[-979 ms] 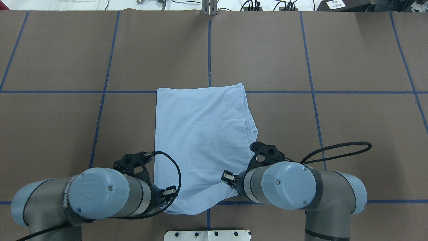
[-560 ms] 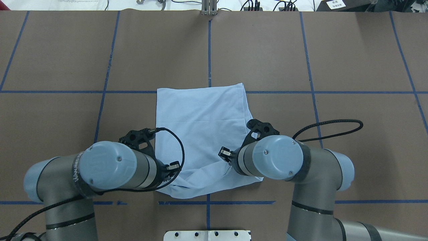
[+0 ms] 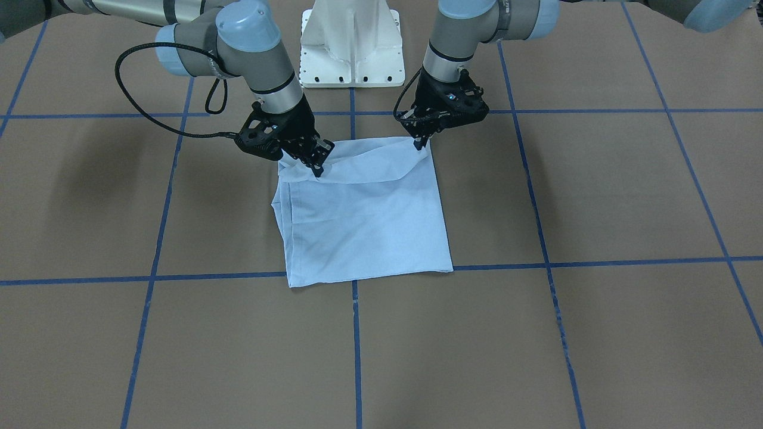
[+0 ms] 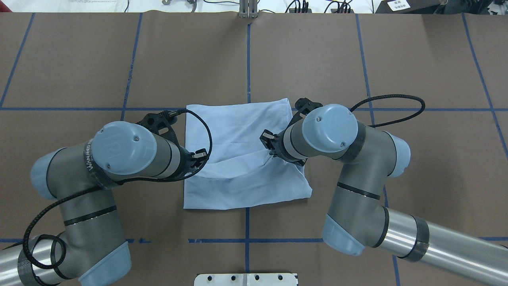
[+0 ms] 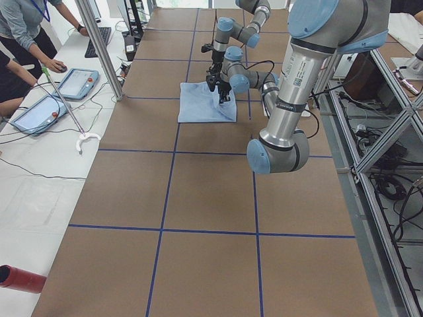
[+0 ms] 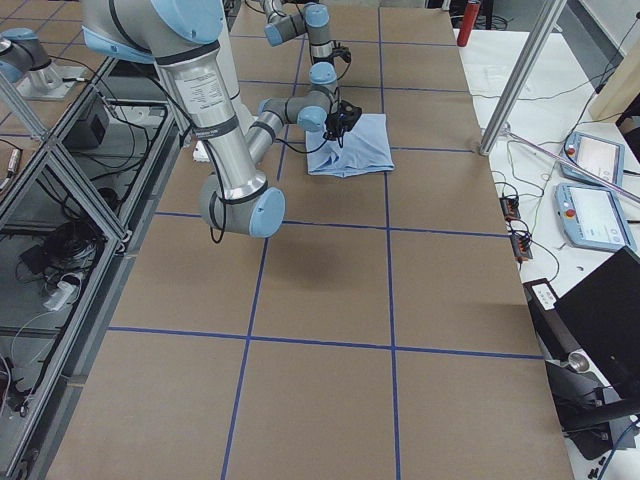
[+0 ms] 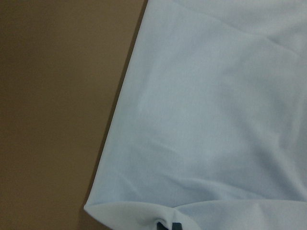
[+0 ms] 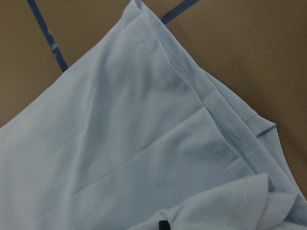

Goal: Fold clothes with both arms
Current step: 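Lift the near edge with both grippers and fold it over the far edge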

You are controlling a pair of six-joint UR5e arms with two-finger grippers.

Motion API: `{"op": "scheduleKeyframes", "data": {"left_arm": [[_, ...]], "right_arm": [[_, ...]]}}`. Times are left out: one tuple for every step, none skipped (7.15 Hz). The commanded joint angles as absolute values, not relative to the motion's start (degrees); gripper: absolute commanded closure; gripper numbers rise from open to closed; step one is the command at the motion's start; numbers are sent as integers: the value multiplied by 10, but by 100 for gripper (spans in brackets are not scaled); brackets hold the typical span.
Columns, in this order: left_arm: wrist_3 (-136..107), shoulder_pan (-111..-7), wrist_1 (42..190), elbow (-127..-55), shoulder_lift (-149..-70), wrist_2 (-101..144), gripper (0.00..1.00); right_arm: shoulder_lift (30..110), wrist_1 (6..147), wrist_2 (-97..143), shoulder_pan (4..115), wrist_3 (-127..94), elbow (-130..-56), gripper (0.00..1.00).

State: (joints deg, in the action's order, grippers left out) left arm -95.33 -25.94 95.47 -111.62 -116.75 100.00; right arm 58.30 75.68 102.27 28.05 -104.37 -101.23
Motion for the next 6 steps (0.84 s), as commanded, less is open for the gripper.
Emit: {"op": "scheduleKeyframes", "data": {"left_arm": [[-951,-272,976,-1082,-1186,1001,100],[-951,-280,976,-1057,-1203,1001,100],[-951,-306,984,-1030,-1218,1001,100],[-947,-340,1010,-984,-1233,1002,100],[-940,-370,1041,-909,-1264,1002,100],[-933,-394,1101,-830,-1282,1001,26]], "right_arm": [[558,753,1041,304,-1041,-990,100],[542,753,1042,308,-1040,-964,100],[507,753,1042,322,-1039,-911,100],[465,750,1048,343,-1031,-837,100],[446,686,1054,366,-1028,-758,89],[436,639,1065,389,-1005,-705,1]]}}
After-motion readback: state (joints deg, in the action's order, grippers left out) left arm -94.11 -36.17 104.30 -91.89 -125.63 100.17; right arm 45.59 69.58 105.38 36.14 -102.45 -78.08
